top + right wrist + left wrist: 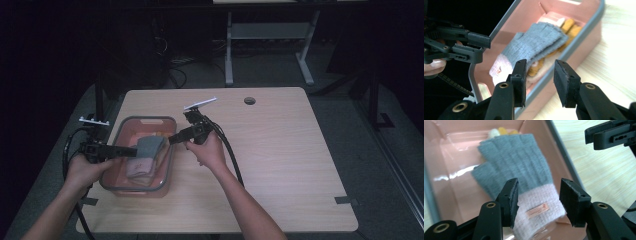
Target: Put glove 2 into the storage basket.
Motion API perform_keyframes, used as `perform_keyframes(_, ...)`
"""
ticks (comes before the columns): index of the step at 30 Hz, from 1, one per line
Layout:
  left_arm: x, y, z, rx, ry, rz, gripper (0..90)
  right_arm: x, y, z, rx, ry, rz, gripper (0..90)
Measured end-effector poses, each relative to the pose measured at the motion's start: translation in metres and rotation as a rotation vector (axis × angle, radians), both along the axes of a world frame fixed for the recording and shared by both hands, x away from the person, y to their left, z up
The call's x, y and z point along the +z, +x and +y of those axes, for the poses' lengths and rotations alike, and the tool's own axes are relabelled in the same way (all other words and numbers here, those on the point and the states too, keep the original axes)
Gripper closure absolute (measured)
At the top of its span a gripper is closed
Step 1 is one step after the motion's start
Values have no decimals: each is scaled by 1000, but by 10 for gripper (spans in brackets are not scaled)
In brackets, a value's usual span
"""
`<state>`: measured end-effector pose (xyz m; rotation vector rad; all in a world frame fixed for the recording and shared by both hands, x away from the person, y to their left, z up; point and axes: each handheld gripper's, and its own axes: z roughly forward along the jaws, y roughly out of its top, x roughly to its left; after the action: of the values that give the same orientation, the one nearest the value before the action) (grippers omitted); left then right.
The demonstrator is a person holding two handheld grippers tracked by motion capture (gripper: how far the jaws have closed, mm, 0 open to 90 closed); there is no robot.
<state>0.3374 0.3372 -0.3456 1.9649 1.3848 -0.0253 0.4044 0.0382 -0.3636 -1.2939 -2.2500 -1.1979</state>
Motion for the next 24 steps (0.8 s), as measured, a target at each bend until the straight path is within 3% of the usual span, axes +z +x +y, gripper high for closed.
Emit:
perform_keyframes(13, 7, 2, -22, -33, -37, -34, 462, 3, -2, -41, -53, 11, -14, 589)
perform_keyframes(24, 12, 4, -44, -71, -49, -48, 436, 5, -3, -62, -80, 4, -22, 560)
